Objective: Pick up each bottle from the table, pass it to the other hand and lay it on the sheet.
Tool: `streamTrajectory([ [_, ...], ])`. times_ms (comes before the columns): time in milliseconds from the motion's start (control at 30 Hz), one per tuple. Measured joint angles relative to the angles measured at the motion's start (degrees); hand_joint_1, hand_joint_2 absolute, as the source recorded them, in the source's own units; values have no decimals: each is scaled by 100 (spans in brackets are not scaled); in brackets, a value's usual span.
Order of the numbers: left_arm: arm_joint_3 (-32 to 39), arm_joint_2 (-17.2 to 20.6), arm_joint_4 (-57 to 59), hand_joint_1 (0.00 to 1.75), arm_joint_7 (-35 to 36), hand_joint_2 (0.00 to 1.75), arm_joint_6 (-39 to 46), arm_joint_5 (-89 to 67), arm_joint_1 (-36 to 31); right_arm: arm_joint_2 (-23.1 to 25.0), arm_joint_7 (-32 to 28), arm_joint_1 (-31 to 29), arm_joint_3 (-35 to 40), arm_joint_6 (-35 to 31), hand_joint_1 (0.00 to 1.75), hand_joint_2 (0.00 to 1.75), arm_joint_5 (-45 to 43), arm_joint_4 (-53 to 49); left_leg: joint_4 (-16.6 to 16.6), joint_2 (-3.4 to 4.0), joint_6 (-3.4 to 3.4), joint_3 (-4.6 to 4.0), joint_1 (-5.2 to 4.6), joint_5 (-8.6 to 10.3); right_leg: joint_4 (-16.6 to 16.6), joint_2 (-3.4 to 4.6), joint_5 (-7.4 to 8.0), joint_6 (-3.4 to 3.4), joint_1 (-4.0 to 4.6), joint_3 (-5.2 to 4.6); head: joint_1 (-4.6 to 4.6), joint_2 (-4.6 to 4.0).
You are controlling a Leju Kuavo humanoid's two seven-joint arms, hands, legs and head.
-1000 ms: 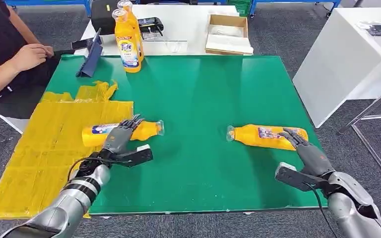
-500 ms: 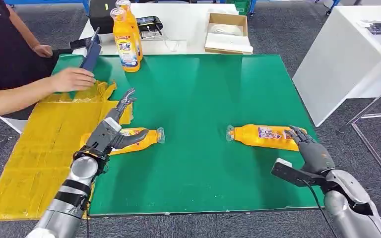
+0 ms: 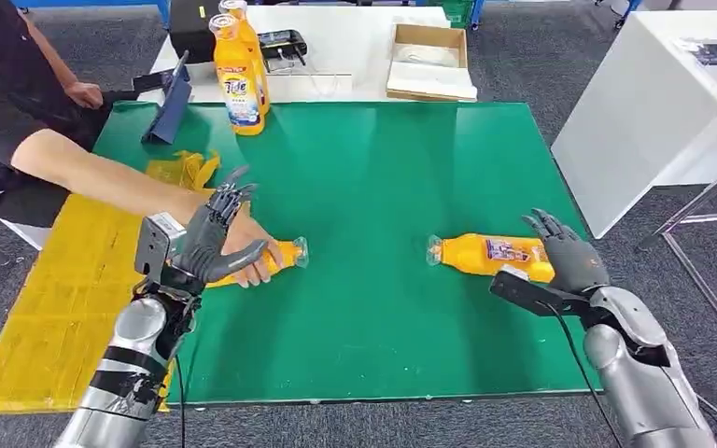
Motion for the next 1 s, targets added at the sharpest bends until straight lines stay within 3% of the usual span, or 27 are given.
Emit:
streamTrajectory([
  [400,-33,-13,48,0,127,0,195,-9,-300,357,63,-686,129,42,0,175,2,1000,1,3,0,-7,-2,-1,4,1,1,1,-1,-11,0,0],
  [500,-33,-13,77,0,136,0,210,42,-347,357,63,-852,166,309,0,175,-105,1280,1,4,0,-7,-3,-1,3,1,1,1,-1,-14,0,0],
  [667,-33,-4,138,0,136,0,208,136,-449,108,-109,-1109,299,846,0,175,-341,1805,1,-4,0,-11,-4,0,4,-3,1,2,-2,-13,0,0],
  [1000,-33,37,238,0,72,0,193,269,-553,-325,-142,-1224,560,859,0,175,-507,2221,2,-2,1,-13,-5,-2,4,-1,1,2,-1,-14,-2,0],
])
